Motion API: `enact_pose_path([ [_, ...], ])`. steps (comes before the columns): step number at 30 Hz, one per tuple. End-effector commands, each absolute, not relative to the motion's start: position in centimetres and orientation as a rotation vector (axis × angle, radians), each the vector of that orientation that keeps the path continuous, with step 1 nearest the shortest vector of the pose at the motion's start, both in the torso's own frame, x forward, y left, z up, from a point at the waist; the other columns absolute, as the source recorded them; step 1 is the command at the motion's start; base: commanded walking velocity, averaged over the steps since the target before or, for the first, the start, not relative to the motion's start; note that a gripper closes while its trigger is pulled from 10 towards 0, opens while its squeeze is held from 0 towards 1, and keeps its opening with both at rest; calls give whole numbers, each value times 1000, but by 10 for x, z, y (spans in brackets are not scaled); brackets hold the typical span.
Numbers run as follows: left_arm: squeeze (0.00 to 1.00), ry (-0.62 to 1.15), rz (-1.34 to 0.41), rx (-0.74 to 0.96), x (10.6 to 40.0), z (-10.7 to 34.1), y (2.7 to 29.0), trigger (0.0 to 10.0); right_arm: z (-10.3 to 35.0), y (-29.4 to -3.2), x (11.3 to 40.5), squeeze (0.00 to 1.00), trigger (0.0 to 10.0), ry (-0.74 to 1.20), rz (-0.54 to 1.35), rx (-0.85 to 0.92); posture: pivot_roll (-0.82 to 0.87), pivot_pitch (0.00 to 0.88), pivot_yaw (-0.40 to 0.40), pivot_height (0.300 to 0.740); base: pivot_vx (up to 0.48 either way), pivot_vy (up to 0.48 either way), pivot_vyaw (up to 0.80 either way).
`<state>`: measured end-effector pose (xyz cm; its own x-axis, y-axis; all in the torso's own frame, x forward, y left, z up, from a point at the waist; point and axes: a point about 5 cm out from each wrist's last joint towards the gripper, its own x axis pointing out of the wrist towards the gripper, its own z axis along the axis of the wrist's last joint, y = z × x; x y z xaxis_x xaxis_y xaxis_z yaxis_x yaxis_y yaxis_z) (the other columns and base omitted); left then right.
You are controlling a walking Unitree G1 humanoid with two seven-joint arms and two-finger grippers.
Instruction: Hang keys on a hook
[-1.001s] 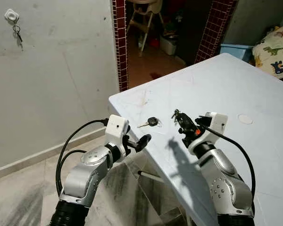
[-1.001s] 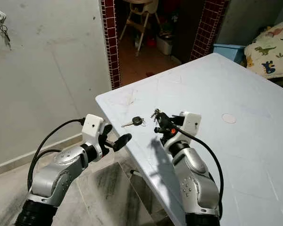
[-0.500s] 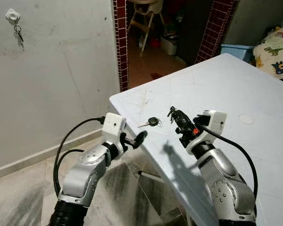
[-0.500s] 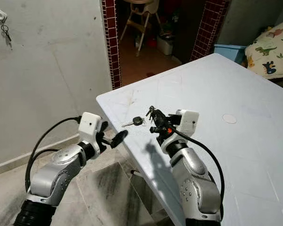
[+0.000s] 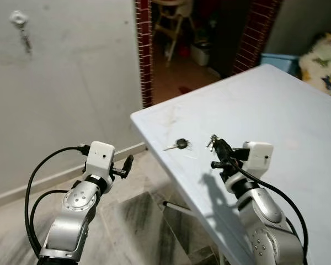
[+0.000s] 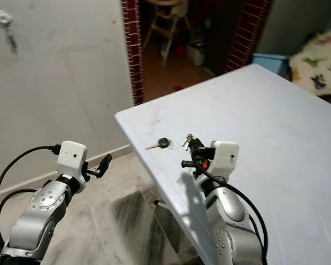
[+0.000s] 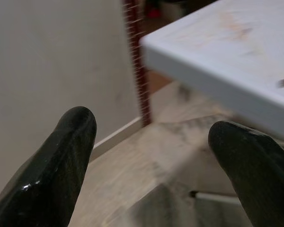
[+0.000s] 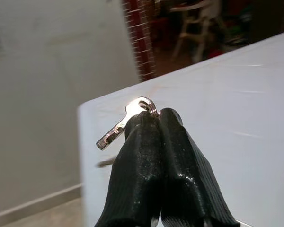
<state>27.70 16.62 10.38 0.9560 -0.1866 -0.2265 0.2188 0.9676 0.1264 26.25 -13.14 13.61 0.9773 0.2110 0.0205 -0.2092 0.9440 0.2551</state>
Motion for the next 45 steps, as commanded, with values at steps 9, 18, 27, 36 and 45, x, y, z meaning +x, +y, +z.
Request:
enact_pose_path([
  [9, 0, 210, -212, 166, 280, 107, 167, 10000, 139, -128, 268, 0, 10000, -14, 189, 243, 114, 0, 32, 740, 0, 0, 800],
  [18, 0, 212, -224, 138, 286, 110, 166, 10000, 137, -125, 269, 0, 10000, -8, 189, 214, 115, 0, 39, 740, 0, 0, 781],
  [27, 0, 215, -226, 137, 291, 111, 166, 10000, 138, -127, 273, 0, 10000, -14, 183, 205, 115, 0, 46, 740, 0, 310, 0],
  [36, 0, 217, -241, 118, 293, 110, 161, 10000, 140, -125, 278, 0, 10000, -25, 186, 200, 104, 0, 47, 740, 0, 480, 0],
  [45, 0, 213, -247, 97, 297, 110, 155, 10000, 141, -120, 284, 0, 10000, -35, 205, 198, 102, 0, 45, 740, 0, 480, 0],
])
